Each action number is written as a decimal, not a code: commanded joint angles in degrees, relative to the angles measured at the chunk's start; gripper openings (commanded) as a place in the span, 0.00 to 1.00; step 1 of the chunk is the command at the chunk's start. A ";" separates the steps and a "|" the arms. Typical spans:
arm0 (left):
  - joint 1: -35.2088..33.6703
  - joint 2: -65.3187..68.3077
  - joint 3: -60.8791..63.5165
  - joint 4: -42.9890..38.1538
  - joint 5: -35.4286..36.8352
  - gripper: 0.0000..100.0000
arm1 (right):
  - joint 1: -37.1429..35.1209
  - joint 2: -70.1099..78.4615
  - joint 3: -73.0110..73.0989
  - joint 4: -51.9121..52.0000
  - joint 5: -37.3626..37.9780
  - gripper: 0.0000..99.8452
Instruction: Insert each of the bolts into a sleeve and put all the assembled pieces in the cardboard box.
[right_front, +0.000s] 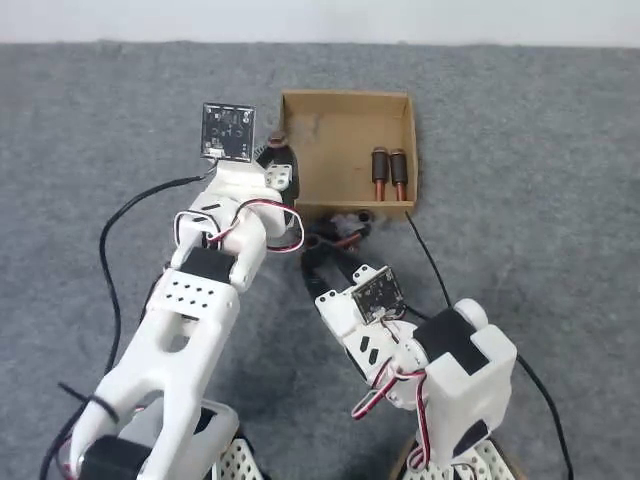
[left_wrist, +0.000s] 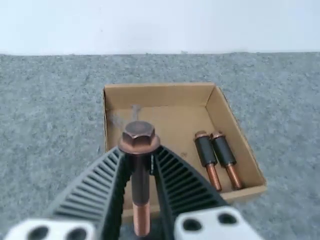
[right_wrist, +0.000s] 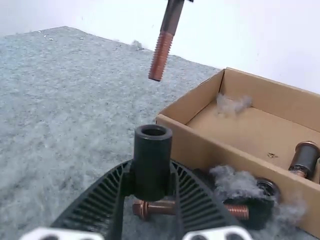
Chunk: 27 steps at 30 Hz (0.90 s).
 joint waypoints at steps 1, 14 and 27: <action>-0.35 -4.40 1.10 -6.42 0.44 0.01 | -0.57 -3.47 -1.93 0.13 -0.18 0.01; 1.23 -4.40 9.71 -21.45 11.25 0.01 | -0.57 -3.47 -1.85 0.13 -0.18 0.01; 5.27 -15.74 18.51 -21.27 11.25 0.01 | -0.57 -3.47 -1.76 0.13 -0.18 0.01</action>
